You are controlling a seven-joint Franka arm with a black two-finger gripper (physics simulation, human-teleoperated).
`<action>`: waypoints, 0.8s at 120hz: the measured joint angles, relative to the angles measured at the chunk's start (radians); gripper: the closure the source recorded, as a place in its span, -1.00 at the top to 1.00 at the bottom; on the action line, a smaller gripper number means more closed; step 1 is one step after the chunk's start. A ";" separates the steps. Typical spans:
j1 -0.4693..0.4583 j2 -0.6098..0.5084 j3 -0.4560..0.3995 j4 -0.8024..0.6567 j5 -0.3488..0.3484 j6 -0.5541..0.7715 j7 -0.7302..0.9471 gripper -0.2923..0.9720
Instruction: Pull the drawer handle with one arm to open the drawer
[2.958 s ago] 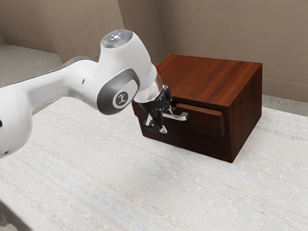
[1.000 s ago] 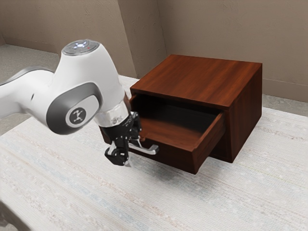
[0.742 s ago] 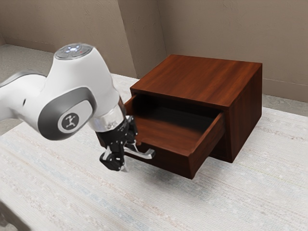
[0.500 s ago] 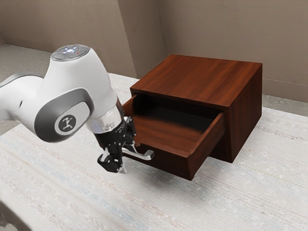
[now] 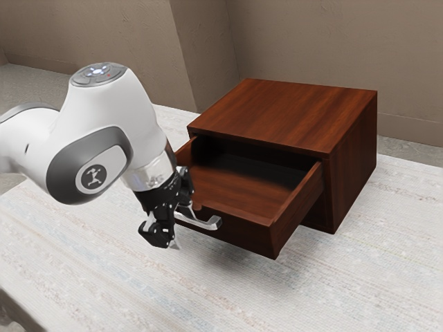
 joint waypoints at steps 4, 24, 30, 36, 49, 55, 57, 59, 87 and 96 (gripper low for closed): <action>0.000 0.000 0.000 0.000 0.000 0.000 -0.001 0.09; 0.000 0.001 0.000 0.002 0.000 0.000 -0.003 0.11; 0.000 0.001 0.000 0.003 0.000 0.000 -0.003 0.12; 0.000 0.001 0.000 0.004 0.001 0.000 -0.004 0.13; 0.000 0.000 -0.006 0.008 0.001 0.000 -0.005 0.13; 0.001 0.000 -0.008 0.012 0.001 0.000 -0.005 0.14; 0.000 0.000 -0.008 0.013 0.001 0.000 -0.005 0.14; 0.000 0.000 -0.009 0.013 0.001 0.000 -0.005 0.14; 0.000 0.000 -0.020 0.028 0.002 0.001 -0.005 0.11; 0.000 0.001 -0.021 0.030 0.002 0.001 -0.004 0.05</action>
